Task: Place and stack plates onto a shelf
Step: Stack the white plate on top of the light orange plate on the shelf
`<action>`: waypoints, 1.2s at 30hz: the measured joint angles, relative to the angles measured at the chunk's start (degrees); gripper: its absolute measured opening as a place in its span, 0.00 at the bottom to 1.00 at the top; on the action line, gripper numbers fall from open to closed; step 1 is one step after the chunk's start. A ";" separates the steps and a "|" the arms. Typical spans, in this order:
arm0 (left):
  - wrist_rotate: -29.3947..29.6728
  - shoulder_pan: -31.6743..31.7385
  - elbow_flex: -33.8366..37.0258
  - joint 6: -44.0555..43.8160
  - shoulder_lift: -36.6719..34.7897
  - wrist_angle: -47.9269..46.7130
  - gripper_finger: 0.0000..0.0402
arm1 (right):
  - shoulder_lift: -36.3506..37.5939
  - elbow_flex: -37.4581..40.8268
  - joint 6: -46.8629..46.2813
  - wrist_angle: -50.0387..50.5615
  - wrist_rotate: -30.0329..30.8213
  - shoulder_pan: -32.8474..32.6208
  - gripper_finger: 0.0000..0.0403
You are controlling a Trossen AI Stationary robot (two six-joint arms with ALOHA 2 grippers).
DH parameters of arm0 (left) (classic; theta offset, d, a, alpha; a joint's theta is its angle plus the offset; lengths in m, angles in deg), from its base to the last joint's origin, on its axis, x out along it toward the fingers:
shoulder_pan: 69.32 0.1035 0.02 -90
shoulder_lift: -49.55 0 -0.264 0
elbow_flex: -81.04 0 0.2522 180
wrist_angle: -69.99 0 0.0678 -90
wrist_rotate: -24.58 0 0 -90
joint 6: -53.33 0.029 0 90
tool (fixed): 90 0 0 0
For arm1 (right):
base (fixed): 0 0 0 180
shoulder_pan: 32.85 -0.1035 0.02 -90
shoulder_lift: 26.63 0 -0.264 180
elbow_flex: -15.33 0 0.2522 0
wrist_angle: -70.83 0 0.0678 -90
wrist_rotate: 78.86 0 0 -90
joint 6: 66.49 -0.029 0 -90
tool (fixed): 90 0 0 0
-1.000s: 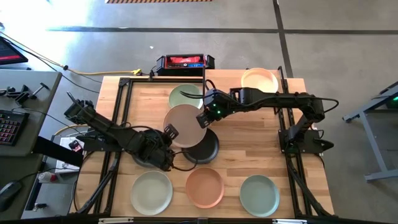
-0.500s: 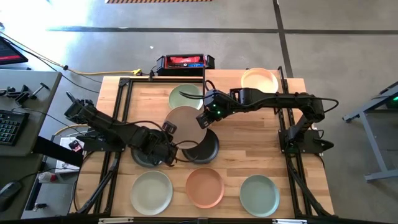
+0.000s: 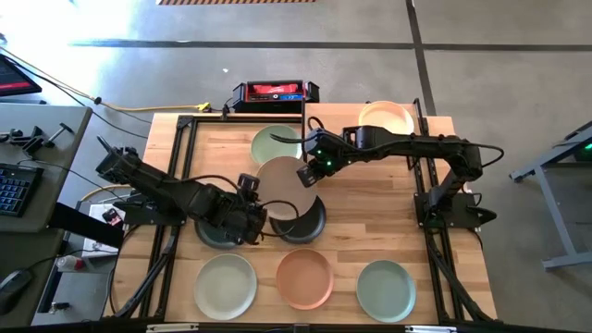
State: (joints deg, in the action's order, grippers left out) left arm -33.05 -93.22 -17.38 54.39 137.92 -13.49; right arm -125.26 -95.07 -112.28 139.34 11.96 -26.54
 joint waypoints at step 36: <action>6.07 12.23 -2.45 -7.38 0.00 -1.33 0.34 | 13.70 0.00 32.57 18.65 -6.50 39.73 0.00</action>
State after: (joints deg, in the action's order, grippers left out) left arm -26.99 -80.99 -19.83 47.01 137.92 -14.83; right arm -111.55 -95.07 -79.70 157.99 5.46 13.19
